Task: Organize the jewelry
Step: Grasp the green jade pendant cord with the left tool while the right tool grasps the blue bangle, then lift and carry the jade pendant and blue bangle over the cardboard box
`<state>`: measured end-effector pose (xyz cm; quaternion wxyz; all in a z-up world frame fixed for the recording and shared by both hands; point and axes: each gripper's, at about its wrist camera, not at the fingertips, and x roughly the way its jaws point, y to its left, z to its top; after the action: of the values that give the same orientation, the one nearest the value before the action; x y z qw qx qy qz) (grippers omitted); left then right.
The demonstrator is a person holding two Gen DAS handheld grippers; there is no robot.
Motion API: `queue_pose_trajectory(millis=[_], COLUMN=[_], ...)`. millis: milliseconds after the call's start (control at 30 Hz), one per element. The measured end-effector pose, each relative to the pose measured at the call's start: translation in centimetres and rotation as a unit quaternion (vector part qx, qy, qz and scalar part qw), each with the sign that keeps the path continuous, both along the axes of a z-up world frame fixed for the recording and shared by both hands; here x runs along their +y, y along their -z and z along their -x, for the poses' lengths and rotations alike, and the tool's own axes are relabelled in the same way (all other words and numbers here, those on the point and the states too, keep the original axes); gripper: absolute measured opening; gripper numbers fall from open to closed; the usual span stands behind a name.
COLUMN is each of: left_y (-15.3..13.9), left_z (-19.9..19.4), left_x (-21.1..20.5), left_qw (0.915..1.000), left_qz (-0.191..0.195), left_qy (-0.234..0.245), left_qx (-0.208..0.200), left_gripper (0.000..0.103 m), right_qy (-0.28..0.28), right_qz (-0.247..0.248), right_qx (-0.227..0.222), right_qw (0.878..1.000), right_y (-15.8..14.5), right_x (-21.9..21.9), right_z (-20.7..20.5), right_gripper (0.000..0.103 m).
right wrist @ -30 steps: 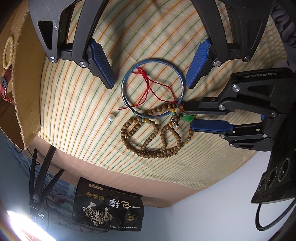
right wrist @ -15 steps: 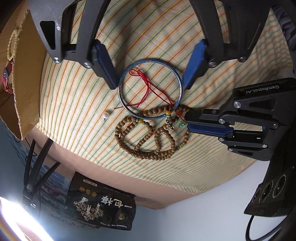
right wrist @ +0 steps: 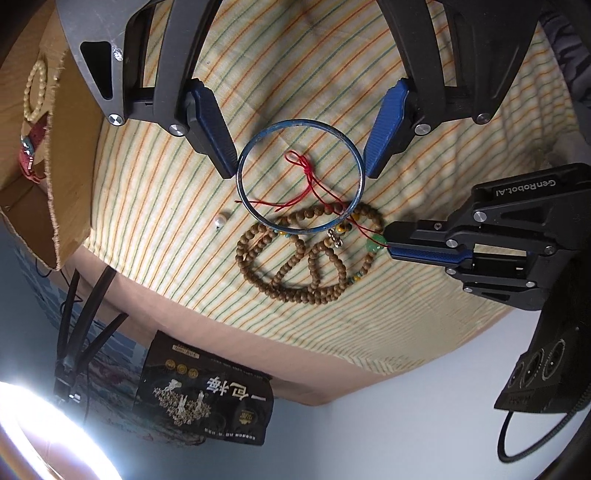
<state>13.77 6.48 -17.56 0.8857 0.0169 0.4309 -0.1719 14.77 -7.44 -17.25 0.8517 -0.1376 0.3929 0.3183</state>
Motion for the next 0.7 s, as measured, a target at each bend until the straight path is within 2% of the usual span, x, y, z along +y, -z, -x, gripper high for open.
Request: queue_pose_trajectory(millis=[333,700], left_y=[-4.3,-9.4], left_z=[1.0,2.2], left_x=[-0.4,-2.9], left_qw=[0.9994,0.9976], left_qz=[0.007,0.006], left_qy=[-0.012,-0.009], left_qx=[-0.031,-0.069], left_gripper=[0.004,0.004], right_qy=[0.004,0.019], right_qz=[-0.024,-0.056], right_qx=[-0.022,-0.048], right_qw=[0.999,0.997], right_y=[-3.1,-7.5], right_x=[-1.7,-5.2], right_z=[1.8,3.6], right_gripper=[0.07,0.07])
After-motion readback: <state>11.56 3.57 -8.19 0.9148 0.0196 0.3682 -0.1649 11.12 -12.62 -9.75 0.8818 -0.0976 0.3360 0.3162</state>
